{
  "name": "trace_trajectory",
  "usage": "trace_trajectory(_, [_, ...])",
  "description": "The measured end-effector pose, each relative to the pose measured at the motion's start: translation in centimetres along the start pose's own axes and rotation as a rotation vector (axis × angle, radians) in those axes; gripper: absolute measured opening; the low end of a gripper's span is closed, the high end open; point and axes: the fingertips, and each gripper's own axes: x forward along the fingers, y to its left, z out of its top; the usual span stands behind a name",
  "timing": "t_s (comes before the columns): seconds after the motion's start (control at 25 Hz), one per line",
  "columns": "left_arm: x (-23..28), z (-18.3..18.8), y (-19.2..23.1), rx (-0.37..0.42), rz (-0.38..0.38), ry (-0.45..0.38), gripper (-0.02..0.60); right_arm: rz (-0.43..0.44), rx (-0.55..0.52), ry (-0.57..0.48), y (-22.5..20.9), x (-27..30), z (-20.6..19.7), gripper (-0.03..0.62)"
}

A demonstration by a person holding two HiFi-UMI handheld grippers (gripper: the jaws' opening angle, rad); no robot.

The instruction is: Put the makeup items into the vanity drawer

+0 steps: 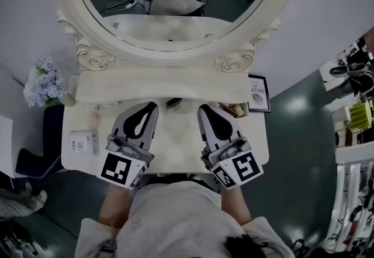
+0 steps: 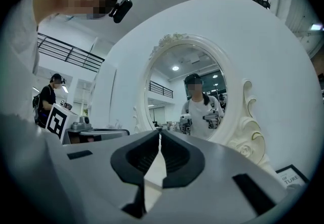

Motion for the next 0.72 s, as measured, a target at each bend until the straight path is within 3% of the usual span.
trace_trajectory(0.4, [1.9,-6.7,-0.4,-0.049,-0.073,0.198,0.015,-0.101,0.008,0.075,-1.7,-1.0,-2.3,0.026])
trace_trajectory(0.56, [3.2,-9.5,-0.4,-0.018,-0.094,0.208,0.015,-0.129,0.018,0.094,-2.7,-1.4,-3.0,0.026])
trace_trajectory(0.72, [4.1,-12.3,-0.3,-0.015,-0.117,0.282,0.018,-0.152,0.023,0.109,-3.6,-1.6,-3.3,0.026])
